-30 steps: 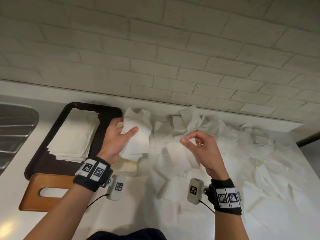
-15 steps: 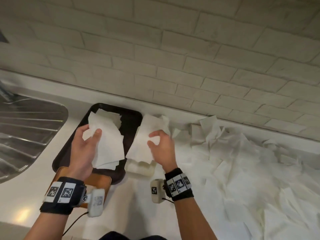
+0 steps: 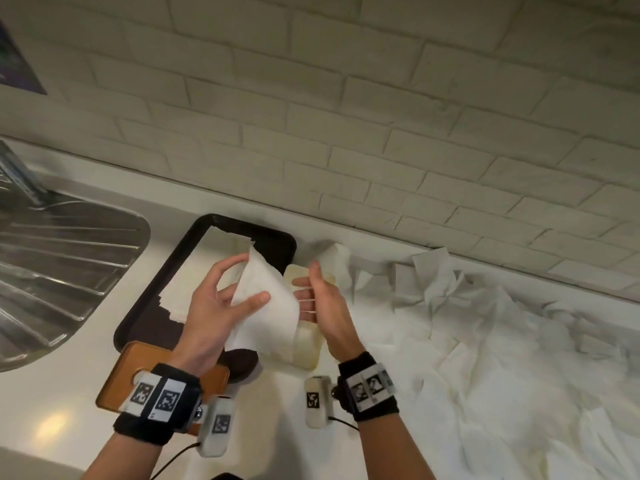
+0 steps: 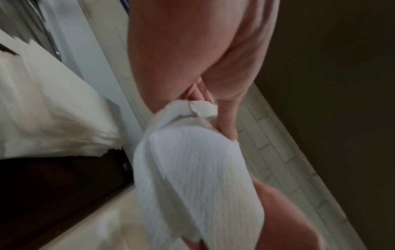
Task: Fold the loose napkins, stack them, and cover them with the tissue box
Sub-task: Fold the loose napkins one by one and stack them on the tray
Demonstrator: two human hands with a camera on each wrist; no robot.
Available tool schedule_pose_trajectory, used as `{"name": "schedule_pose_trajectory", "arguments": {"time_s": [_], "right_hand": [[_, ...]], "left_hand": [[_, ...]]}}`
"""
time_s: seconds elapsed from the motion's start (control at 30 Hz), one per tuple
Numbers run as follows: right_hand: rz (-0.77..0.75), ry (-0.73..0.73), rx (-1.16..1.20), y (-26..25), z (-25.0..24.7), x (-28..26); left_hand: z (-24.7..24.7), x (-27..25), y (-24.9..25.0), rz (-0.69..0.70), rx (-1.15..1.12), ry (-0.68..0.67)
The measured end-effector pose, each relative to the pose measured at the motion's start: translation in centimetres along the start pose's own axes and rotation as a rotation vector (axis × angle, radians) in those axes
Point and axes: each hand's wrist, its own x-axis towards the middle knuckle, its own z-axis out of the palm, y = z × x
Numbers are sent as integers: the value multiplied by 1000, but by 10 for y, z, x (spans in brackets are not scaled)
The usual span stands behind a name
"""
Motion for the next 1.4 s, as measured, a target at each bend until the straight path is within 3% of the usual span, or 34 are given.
{"name": "schedule_pose_trajectory", "arguments": {"time_s": [0.03, 0.1, 0.3, 0.4, 0.5, 0.63, 0.8, 0.93, 1.07, 1.2, 1.4], "right_hand": [[29, -83, 186, -6, -5, -5], [-52, -130, 333, -9, -12, -11], [-388, 157, 268, 4, -30, -18], [-460, 304, 267, 5, -30, -23], [-449, 381, 372, 3, -27, -26], [-433, 424, 425, -6, -20, -25], [-179, 343, 417, 6, -20, -22], [-390, 333, 83, 39, -9, -33], [-449, 338, -124, 53, 0, -33], [-484, 263, -169, 50, -2, -35], [-459, 317, -73, 47, 4, -33]], "left_hand": [[7, 0, 0, 0, 30, -36], [19, 2, -5, -23, 83, -86], [43, 6, -12, -51, 125, -96], [50, 7, -11, 61, 178, -140], [59, 2, -10, 125, 203, -181], [61, 2, -16, 78, 198, -209], [61, 4, -19, 95, 162, -157], [62, 10, -26, 20, 67, -125], [63, 26, -32, -50, 71, -77], [59, 51, -20, -98, 44, -35], [62, 79, -4, -50, 76, -12]]}}
